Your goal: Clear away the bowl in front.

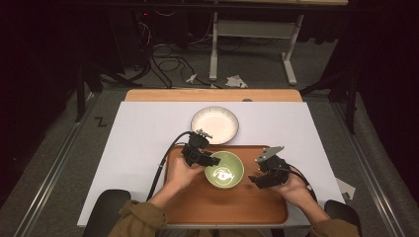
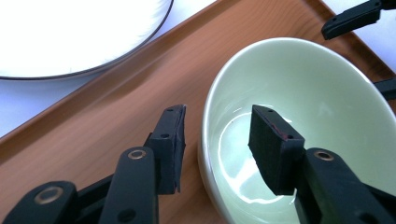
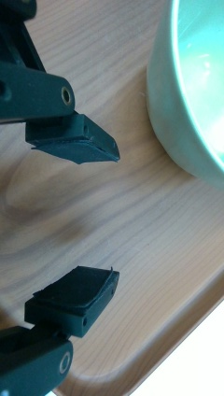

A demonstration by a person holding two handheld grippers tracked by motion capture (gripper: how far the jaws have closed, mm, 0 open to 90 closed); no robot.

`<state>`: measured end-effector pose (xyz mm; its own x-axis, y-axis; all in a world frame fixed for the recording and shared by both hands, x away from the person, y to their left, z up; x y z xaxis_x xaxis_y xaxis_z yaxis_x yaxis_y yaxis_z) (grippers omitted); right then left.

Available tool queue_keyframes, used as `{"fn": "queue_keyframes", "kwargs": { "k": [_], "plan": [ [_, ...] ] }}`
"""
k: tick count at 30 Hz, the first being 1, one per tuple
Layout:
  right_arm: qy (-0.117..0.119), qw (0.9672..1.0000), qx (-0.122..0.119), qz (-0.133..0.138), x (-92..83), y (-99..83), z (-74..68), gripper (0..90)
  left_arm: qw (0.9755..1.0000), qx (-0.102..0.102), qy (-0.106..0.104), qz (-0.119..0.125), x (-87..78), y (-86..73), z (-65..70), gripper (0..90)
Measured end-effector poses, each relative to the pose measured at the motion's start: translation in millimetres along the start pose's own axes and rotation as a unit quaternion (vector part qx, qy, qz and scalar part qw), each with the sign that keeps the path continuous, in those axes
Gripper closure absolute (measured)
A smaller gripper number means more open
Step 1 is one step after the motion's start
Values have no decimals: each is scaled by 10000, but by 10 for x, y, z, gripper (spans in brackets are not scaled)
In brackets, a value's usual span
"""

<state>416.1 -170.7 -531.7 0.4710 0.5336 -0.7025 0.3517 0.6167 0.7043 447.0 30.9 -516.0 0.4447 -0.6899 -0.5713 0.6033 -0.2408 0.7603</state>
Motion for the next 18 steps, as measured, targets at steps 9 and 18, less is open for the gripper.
{"fn": "queue_keyframes", "kwargs": {
  "k": [9,18],
  "plan": [
    [-2,10000,-23,26,-11,4,9,366,9997,75,37,216,-177,93,27,539],
    [1,10000,-11,24,-8,2,6,366,9990,146,162,393,-369,153,2,537]
  ]
}}
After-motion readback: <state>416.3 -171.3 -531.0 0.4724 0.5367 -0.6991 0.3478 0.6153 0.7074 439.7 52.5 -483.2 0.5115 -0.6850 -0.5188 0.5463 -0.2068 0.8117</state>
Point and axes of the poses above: each handheld gripper's, and its own axes: x roughly forward along the jaws, y roughly out of its top, z roughly to its right, the point moved 7 cm from there along x, roughly forward along the jaws, and after that the axes turned 15 degrees about z, right-handed, at the moved point
